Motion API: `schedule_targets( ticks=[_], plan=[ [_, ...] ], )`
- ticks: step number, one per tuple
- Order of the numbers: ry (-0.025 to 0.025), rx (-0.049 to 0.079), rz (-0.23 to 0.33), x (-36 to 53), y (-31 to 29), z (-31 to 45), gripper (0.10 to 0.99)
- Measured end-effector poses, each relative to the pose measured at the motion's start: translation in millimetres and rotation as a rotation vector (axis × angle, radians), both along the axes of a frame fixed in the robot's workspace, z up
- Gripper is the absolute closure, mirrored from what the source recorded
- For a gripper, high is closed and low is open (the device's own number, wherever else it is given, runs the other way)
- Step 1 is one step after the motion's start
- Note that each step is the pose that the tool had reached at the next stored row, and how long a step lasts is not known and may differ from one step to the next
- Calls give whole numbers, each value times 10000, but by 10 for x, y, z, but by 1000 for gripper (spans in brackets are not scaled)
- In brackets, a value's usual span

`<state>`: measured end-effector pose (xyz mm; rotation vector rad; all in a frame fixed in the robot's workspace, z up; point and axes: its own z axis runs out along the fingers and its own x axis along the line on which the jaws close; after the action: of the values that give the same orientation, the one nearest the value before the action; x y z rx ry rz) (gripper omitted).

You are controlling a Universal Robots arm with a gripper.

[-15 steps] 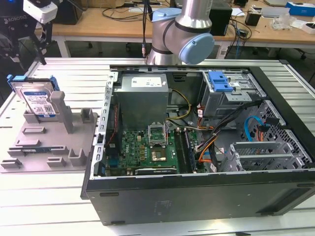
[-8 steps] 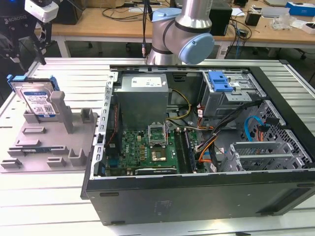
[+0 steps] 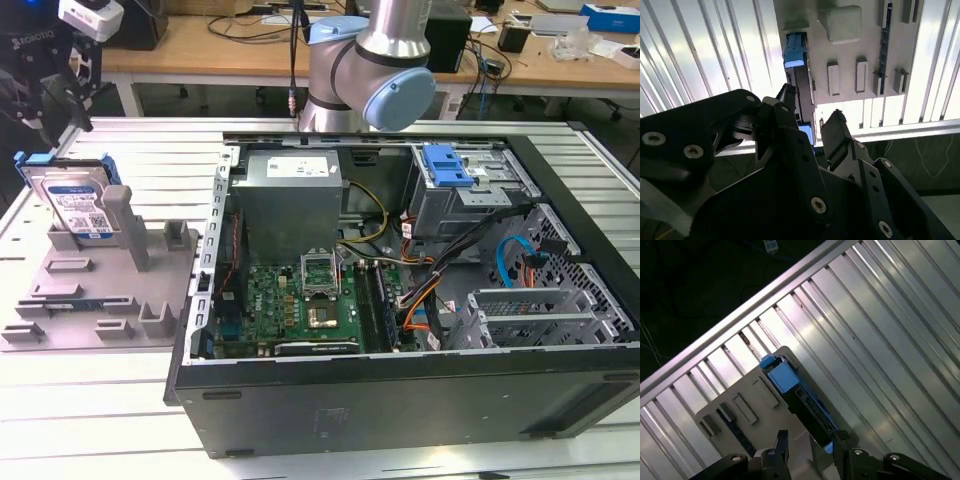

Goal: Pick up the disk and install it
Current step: 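Pick up the disk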

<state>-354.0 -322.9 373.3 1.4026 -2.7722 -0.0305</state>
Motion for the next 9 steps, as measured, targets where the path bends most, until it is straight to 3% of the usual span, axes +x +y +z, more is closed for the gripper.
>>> schedule_targets(
  ticks=[9],
  plan=[
    [-6,0,1873,0,0,-2,604]
  ],
)
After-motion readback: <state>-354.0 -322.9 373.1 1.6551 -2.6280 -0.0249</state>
